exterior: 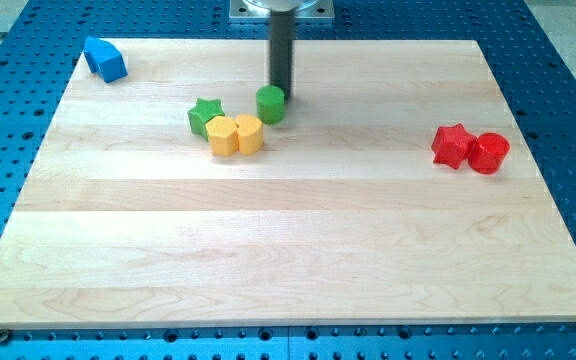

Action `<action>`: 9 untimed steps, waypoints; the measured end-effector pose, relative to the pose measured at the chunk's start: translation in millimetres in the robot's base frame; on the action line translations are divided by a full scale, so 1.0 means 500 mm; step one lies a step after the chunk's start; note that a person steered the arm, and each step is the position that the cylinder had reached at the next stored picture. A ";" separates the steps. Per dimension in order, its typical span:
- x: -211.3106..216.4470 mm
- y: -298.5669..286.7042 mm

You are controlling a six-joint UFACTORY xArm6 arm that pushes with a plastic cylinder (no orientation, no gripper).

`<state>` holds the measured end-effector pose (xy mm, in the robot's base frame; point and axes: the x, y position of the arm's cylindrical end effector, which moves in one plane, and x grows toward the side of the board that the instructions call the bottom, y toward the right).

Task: Put the blue triangle at the top center of the board

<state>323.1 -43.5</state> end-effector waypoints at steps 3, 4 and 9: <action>-0.069 -0.245; -0.029 -0.260; -0.162 -0.422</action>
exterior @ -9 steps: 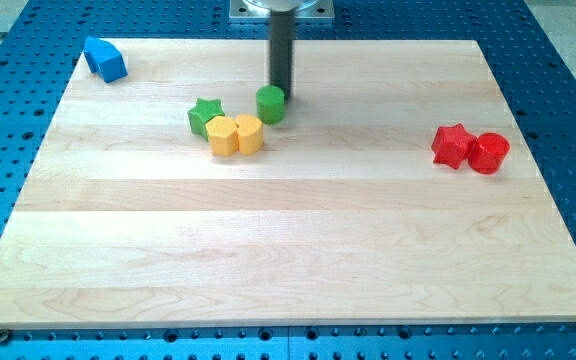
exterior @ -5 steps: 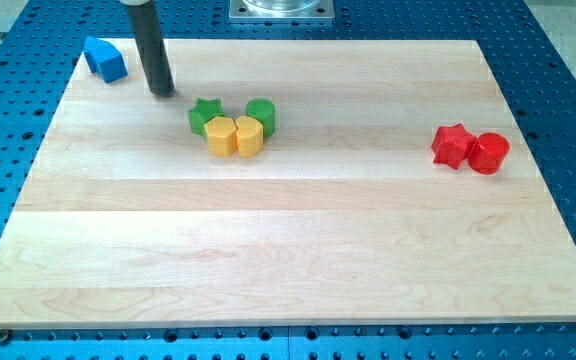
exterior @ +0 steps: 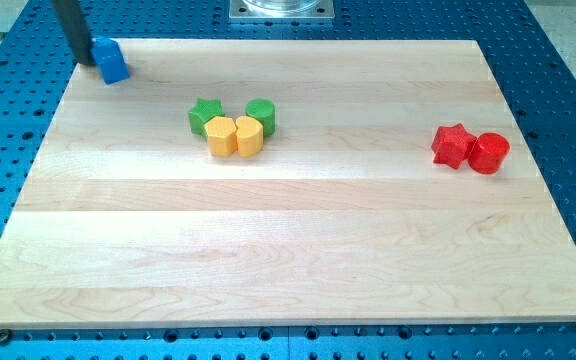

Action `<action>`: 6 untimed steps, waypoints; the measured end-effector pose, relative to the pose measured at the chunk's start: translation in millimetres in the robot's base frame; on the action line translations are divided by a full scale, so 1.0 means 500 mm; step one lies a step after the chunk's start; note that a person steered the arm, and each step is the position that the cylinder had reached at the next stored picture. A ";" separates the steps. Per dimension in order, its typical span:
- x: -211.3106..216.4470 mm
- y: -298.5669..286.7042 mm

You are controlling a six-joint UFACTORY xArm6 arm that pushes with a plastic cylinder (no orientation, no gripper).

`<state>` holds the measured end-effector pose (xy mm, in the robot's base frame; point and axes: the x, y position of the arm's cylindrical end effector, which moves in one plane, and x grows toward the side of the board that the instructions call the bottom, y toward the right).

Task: Put the blue triangle at the top center of the board

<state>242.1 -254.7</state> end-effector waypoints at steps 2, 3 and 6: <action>0.089 0.262; 0.089 0.252; 0.089 0.129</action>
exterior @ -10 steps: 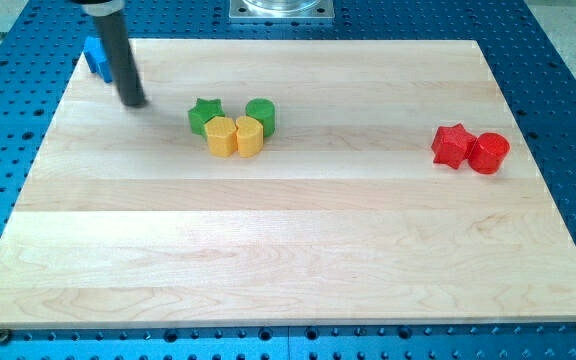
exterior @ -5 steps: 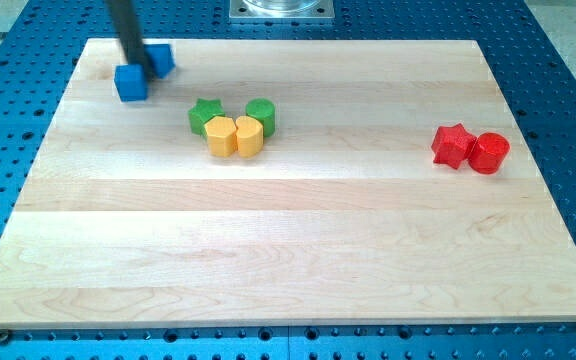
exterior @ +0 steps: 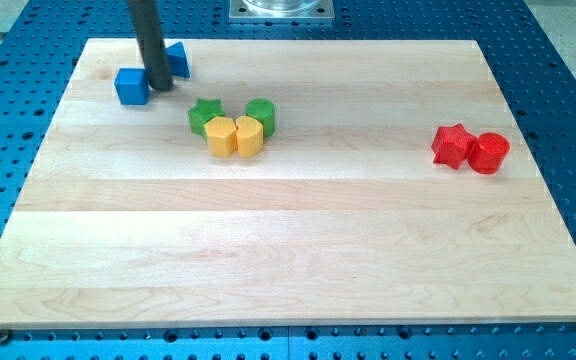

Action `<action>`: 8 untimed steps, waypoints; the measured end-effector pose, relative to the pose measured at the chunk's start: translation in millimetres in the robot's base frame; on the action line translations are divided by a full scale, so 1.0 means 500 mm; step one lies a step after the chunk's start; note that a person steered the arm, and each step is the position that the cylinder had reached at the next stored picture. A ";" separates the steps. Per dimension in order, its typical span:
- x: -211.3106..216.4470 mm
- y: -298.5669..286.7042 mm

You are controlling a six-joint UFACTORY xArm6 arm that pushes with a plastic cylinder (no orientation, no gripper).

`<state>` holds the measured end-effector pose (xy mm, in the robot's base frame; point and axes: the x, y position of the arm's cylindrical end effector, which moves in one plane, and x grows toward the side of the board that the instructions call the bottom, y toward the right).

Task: Put the blue triangle at the top center of the board

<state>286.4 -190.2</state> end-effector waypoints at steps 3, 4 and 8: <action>-0.071 0.033; -0.071 0.051; -0.044 0.314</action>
<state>264.2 -33.2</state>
